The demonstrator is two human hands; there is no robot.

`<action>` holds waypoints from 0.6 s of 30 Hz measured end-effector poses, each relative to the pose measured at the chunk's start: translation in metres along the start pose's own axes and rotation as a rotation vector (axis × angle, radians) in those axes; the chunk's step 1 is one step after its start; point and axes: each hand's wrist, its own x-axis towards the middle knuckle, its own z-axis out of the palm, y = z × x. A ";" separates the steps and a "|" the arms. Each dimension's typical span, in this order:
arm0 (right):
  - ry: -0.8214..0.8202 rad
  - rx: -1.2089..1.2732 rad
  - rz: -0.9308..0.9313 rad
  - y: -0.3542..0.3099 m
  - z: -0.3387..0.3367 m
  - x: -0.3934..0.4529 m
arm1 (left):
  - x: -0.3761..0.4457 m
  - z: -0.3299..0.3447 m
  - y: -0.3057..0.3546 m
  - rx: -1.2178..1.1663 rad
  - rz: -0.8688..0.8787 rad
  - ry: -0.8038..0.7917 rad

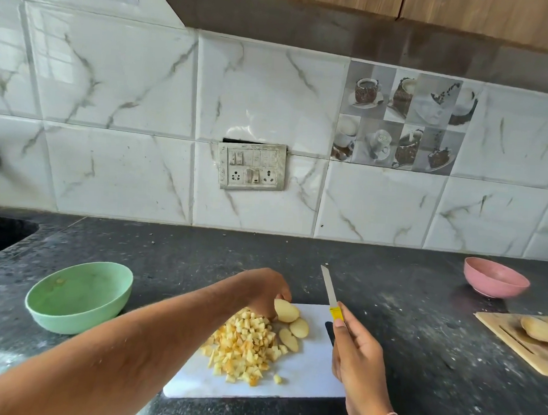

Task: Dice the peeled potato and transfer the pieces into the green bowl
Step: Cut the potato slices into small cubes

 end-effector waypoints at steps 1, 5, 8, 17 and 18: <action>0.001 -0.001 0.002 0.000 0.000 0.000 | -0.002 -0.001 0.002 0.003 -0.005 0.036; -0.001 -0.007 -0.014 -0.001 -0.001 -0.001 | -0.008 -0.001 0.003 -0.070 -0.063 0.178; 0.003 -0.013 -0.018 0.000 -0.001 0.000 | -0.019 -0.003 -0.002 -0.185 -0.128 0.296; -0.065 -0.209 -0.165 0.005 0.005 -0.003 | -0.120 0.048 -0.042 -1.647 -0.405 0.521; -0.081 -0.248 -0.188 0.005 0.006 -0.005 | -0.134 0.060 -0.048 -1.755 -0.440 0.540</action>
